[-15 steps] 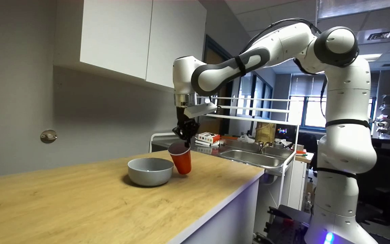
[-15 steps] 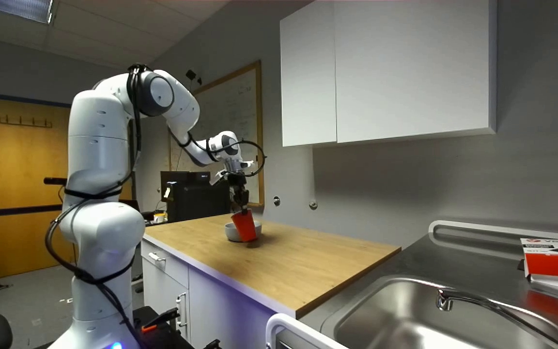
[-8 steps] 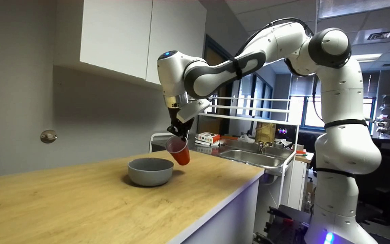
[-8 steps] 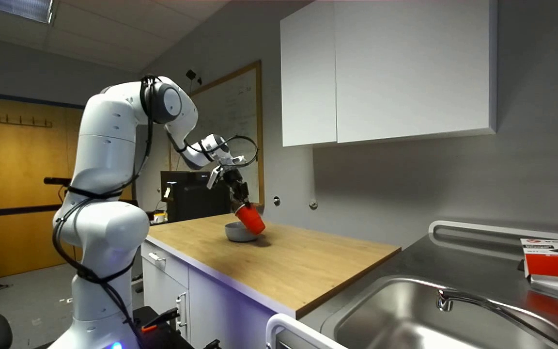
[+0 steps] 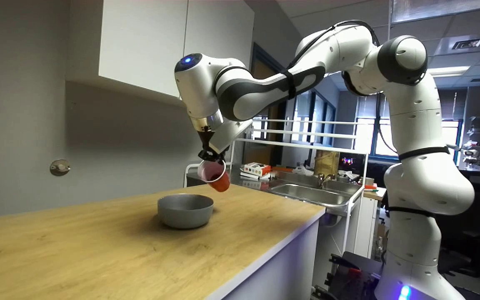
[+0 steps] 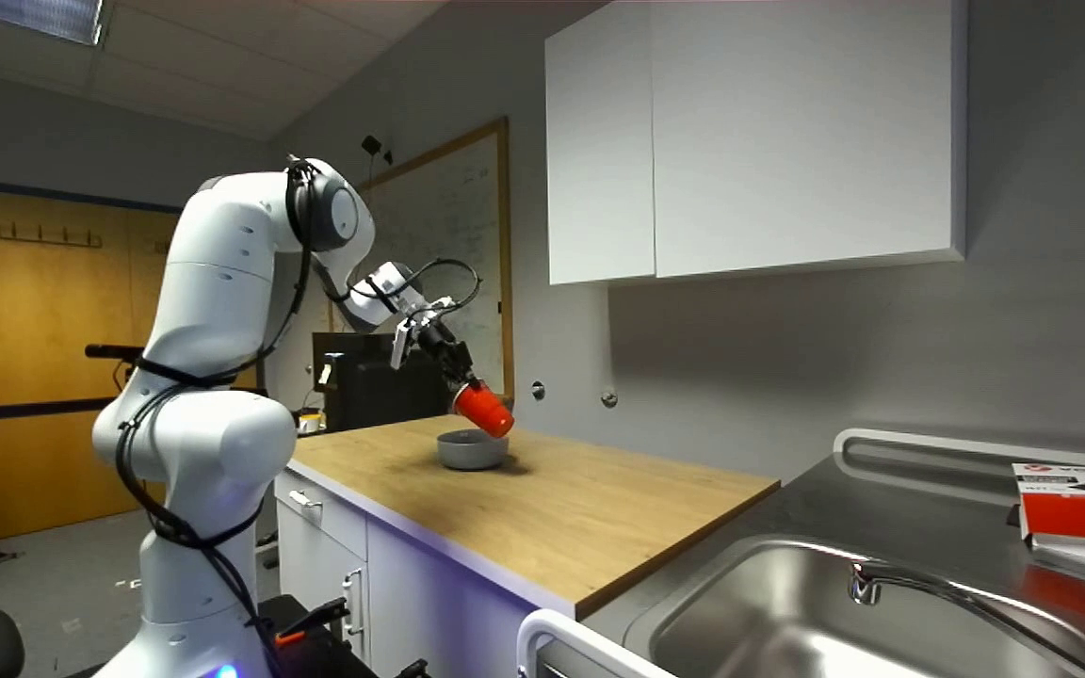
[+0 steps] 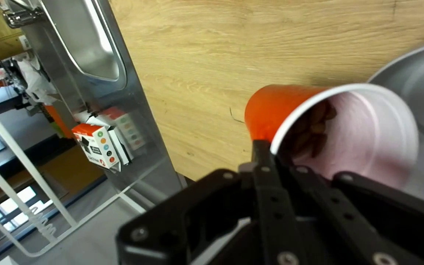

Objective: Pour the contents of the cup into the bowl

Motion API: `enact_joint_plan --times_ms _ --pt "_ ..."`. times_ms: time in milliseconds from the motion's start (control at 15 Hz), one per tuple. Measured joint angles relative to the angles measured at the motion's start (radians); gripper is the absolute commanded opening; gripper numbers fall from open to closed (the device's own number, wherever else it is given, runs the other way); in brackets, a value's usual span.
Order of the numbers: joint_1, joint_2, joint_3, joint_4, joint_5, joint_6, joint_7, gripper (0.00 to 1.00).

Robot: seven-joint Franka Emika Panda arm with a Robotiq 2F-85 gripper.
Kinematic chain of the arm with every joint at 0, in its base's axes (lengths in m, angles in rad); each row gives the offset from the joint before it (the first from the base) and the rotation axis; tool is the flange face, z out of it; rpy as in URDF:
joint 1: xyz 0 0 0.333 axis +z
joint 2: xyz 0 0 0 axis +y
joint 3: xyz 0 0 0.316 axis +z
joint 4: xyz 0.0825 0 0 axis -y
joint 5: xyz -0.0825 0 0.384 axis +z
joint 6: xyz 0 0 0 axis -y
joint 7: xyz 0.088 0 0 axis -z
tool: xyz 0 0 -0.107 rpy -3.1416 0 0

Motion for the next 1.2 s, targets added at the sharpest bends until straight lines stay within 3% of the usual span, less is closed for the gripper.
enact_joint_plan --times_ms 600,1200 --pt "0.148 0.142 0.044 -0.031 -0.364 -0.098 0.112 0.01" --pt "0.189 0.185 0.051 -0.107 -0.711 -0.188 0.259 0.01"
